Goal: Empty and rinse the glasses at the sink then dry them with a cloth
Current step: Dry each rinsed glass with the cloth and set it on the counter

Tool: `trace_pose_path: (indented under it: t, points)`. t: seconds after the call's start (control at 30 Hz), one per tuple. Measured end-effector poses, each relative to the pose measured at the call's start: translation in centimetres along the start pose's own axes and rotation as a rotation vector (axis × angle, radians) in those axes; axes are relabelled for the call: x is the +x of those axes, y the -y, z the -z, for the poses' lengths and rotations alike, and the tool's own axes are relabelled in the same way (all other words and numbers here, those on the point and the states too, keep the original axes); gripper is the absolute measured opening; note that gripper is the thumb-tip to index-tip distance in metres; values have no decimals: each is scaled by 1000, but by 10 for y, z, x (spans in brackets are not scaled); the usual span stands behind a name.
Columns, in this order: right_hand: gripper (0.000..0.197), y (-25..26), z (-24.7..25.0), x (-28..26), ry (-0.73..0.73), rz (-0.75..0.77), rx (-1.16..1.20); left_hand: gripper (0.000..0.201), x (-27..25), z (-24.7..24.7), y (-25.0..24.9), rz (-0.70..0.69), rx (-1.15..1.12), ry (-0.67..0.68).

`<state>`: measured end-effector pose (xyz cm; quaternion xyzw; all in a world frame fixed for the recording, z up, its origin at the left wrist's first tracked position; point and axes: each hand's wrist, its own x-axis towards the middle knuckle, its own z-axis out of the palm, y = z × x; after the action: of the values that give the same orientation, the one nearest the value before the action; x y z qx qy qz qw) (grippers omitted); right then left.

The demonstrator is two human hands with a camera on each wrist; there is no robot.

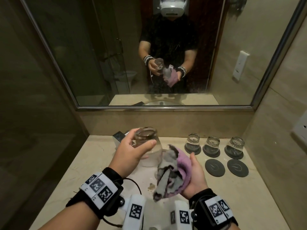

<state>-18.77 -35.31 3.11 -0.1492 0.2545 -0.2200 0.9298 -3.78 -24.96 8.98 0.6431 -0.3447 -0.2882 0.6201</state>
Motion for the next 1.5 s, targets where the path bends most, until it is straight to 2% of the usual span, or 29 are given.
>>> trace_pose_path:
  t: [0.07, 0.13, 0.23, 0.3, 0.4, 0.43, 0.5, 0.6, 0.63, 0.73, 0.83, 0.9, 1.0, 1.1, 1.17, 1.27, 1.4, 1.5]
  points:
    - [83, 11, 3, -3, -1, 65, 48, 40, 1, 6, 2, -26, 189, -45]
    - [78, 26, -1, -8, 55, 180, 49, 45, -2, 9, 4, -29, 473, -33]
    - [77, 42, -22, -18, 196, 330, -151, 68, -11, 4, 11, -17, 664, 37]
    - [75, 39, -36, -19, 131, 383, -561, 72, -15, -6, 14, -51, 681, 83]
    - [82, 15, -46, -19, 66, 374, -1381, 53, -16, -20, 12, -159, 678, 105]
    - [79, 10, -44, -18, 31, 408, -1536, 54, -16, -22, 12, -180, 673, 99]
    - [67, 7, -42, -19, -38, 460, -1656, 57, -14, -21, 15, -200, 669, 101]
    - [60, 5, -42, -28, -42, 474, -1572, 50, -14, -17, 20, -219, 669, 98]
    - [55, 5, -43, -31, -6, 486, -1458, 48, -14, -16, 20, -218, 673, 90]
    - [41, 8, -42, -41, 135, 381, -1180, 48, -13, -13, 19, -163, 696, 69]
    - [42, 8, -36, -36, 305, 306, -1049, 38, -12, -10, 14, -100, 663, 74]
    - [47, 8, -31, -26, 364, 291, -1004, 38, -11, -8, 12, -125, 721, 129]
    - [49, 7, -28, -16, 272, 371, -1021, 44, -9, -6, 13, -202, 802, 188]
    - [32, 2, -20, -8, 103, 488, -951, 51, -11, -3, 10, -180, 723, 120]
    - [21, -2, -16, -7, 66, 487, -826, 54, -10, -1, 9, -176, 735, 120]
    - [31, -7, -15, -8, 55, 438, -756, 49, -13, -3, 9, -210, 756, 138]
    - [47, -12, -13, -2, 3, 478, -935, 38, -16, -4, 15, -256, 717, 139]
    - [45, -12, -17, -3, 46, 374, -878, 45, -17, -3, 17, -234, 733, 165]
